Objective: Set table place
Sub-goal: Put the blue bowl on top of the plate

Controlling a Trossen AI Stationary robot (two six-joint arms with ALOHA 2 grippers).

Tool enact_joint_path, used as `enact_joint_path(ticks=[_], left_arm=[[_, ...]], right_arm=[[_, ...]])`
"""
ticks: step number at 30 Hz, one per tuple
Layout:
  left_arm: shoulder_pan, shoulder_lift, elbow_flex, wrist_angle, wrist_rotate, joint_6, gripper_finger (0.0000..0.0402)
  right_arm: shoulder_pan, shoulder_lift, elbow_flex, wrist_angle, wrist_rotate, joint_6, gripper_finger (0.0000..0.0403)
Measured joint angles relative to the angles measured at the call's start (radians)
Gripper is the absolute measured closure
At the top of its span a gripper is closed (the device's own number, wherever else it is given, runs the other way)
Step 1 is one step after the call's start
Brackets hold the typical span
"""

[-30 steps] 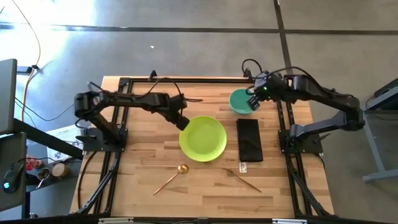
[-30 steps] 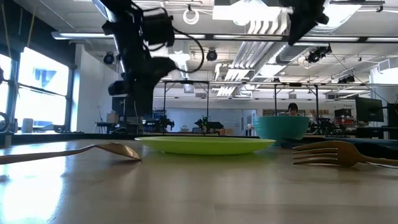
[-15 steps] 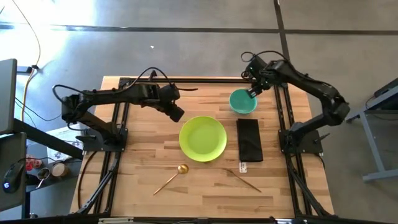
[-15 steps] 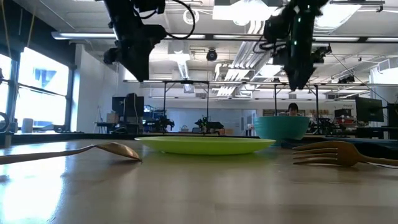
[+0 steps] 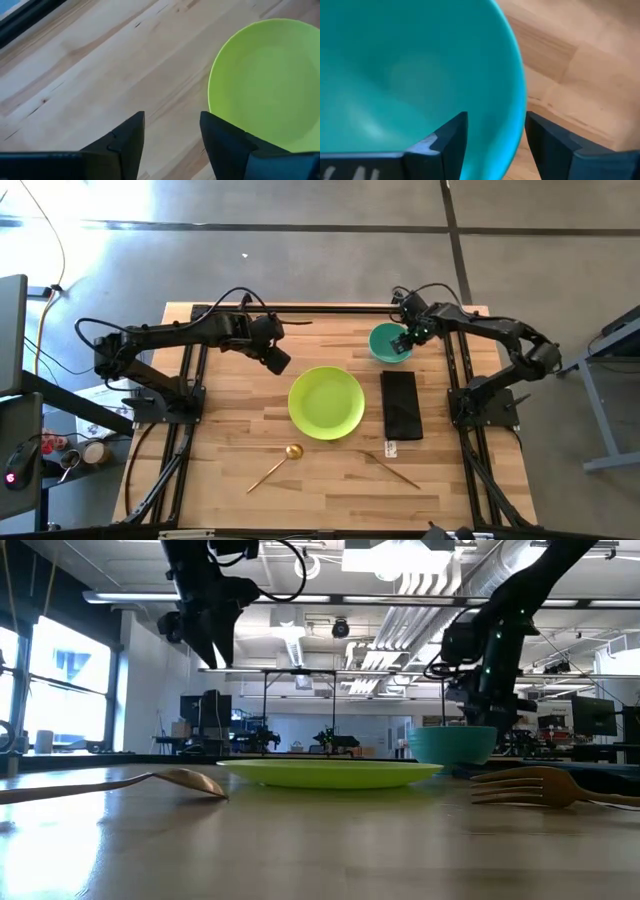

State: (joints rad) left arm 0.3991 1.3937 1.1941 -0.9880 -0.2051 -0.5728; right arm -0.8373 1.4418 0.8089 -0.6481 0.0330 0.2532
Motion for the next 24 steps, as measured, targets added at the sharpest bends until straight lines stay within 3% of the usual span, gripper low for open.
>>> enact_joint_path(ticks=[3, 6, 8, 16, 20, 24], left_arm=[[0.0, 0.0, 0.0, -0.001, 0.0, 0.0, 0.0218], [0.0, 0.0, 0.0, -0.001, -0.001, 0.0, 0.0218], [0.0, 0.0, 0.0, -0.002, -0.013, 0.0, 0.0218], [0.0, -0.053, 0.0, -0.021, -0.041, 0.016, 0.0218], [0.0, -0.107, 0.0, -0.051, -0.068, 0.016, 0.0218], [0.0, -0.176, 0.0, -0.082, -0.102, 0.01, 0.0218]], right_arm=[[-0.001, 0.0, -0.008, 0.002, -0.003, 0.017, 0.0258], [-0.001, 0.0, 0.026, -0.039, -0.021, 0.011, 0.0352], [0.004, -0.001, 0.072, -0.071, -0.05, -0.012, 0.0388], [0.175, -0.004, 0.456, -0.352, -0.037, -0.012, 0.0401], [0.324, -0.005, 0.655, -0.393, -0.037, 0.054, 0.0402], [0.481, -0.004, 0.735, -0.381, -0.011, 0.138, 0.0402]])
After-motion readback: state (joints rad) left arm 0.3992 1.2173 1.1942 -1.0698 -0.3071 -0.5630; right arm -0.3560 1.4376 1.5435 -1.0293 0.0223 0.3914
